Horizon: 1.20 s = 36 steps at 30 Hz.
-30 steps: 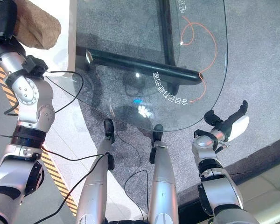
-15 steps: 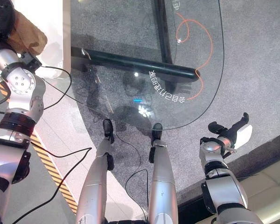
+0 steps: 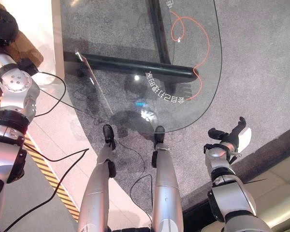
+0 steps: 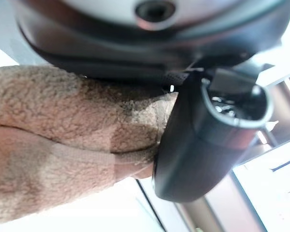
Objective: Wipe the table with a cloth and put it in the basket.
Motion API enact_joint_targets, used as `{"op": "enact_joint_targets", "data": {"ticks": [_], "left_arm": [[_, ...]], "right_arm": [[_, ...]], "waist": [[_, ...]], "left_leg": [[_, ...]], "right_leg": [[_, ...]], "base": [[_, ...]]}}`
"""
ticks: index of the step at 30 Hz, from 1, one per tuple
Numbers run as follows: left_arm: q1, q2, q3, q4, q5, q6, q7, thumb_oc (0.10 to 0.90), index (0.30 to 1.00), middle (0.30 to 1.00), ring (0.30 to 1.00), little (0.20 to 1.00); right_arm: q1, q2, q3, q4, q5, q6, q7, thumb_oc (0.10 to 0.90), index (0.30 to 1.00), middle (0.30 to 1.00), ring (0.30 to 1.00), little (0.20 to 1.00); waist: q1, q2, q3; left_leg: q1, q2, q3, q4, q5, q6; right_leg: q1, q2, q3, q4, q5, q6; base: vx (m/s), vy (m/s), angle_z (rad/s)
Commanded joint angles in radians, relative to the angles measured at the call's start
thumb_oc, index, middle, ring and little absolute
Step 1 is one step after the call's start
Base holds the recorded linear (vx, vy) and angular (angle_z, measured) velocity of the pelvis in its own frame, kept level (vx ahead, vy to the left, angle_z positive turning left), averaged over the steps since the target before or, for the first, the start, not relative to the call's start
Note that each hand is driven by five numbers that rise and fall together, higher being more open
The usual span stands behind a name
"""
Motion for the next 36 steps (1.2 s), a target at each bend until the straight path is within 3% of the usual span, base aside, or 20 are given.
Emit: {"op": "enact_joint_targets", "data": {"ticks": [1, 5, 24, 25, 26, 36], "left_arm": [[-0.198, 0.145, -0.003, 0.026, 0.066, -0.04, -0.006, 0.1, 0.3, 0.3, 0.3, 0.2], [-0.197, 0.153, -0.022, 0.041, 0.089, 0.011, -0.03, 0.1, 0.3, 0.3, 0.3, 0.2], [-0.2, 0.166, -0.073, 0.04, 0.112, 0.128, -0.163, 0.103, 0.302, 0.302, 0.302, 0.203], [-0.199, 0.166, -0.074, 0.044, 0.108, 0.136, -0.165, 0.344, 0.509, 0.509, 0.509, 0.444], [-0.198, 0.165, -0.073, 0.045, 0.106, 0.139, -0.167, 0.8, 0.9, 0.9, 0.9, 0.9], [-0.195, 0.165, -0.082, 0.045, 0.109, 0.167, -0.184, 0.8, 0.9, 0.9, 0.9, 0.9]], "right_arm": [[0.036, -0.093, 0.013, 0.031, 0.016, -0.005, -0.014, 0.8, 0.9, 0.9, 0.9, 0.9], [0.046, -0.092, 0.021, 0.017, 0.007, -0.015, -0.009, 0.8, 0.9, 0.9, 0.9, 0.9], [0.04, -0.098, 0.023, 0.004, -0.02, -0.031, -0.01, 0.8, 0.9, 0.9, 0.9, 0.9], [0.04, -0.098, 0.022, 0.006, -0.02, -0.032, -0.009, 0.8, 0.9, 0.9, 0.9, 0.9], [0.039, -0.098, 0.021, 0.007, -0.02, -0.031, -0.009, 0.8, 0.9, 0.9, 0.9, 0.9], [0.046, -0.098, 0.019, 0.008, -0.02, -0.031, -0.006, 0.8, 0.9, 0.9, 0.9, 0.9]], "waist": [[-0.001, -0.007, -0.027], [-0.004, -0.005, -0.027], [-0.007, 0.005, -0.027], [-0.007, 0.005, -0.027], [-0.006, 0.006, -0.027], [-0.007, 0.005, -0.027]], "left_leg": [[-0.01, -0.013, 0.023, 0.168, -0.198, 0.011], [-0.016, -0.014, 0.023, 0.167, -0.198, 0.012], [-0.021, -0.016, 0.029, 0.153, -0.191, 0.012], [-0.021, -0.016, 0.029, 0.152, -0.191, 0.012], [-0.021, -0.016, 0.029, 0.151, -0.19, 0.012], [-0.024, -0.016, 0.028, 0.152, -0.189, 0.013]], "right_leg": [[0.062, 0.047, 0.018, -0.193, 0.059, 0.007], [0.053, 0.049, 0.024, -0.194, 0.062, 0.008], [0.042, 0.05, 0.028, -0.211, 0.075, 0.014], [0.042, 0.05, 0.028, -0.212, 0.076, 0.014], [0.042, 0.049, 0.028, -0.213, 0.076, 0.014], [0.038, 0.049, 0.026, -0.213, 0.081, 0.014]], "base": [[0.0, 0.0, 0.0], [0.0, 0.003, -0.02], [0.0, 0.002, -0.01], [0.0, 0.0, 0.0], [0.0, 0.0, 0.0], [0.0, 0.0, 0.0]]}}
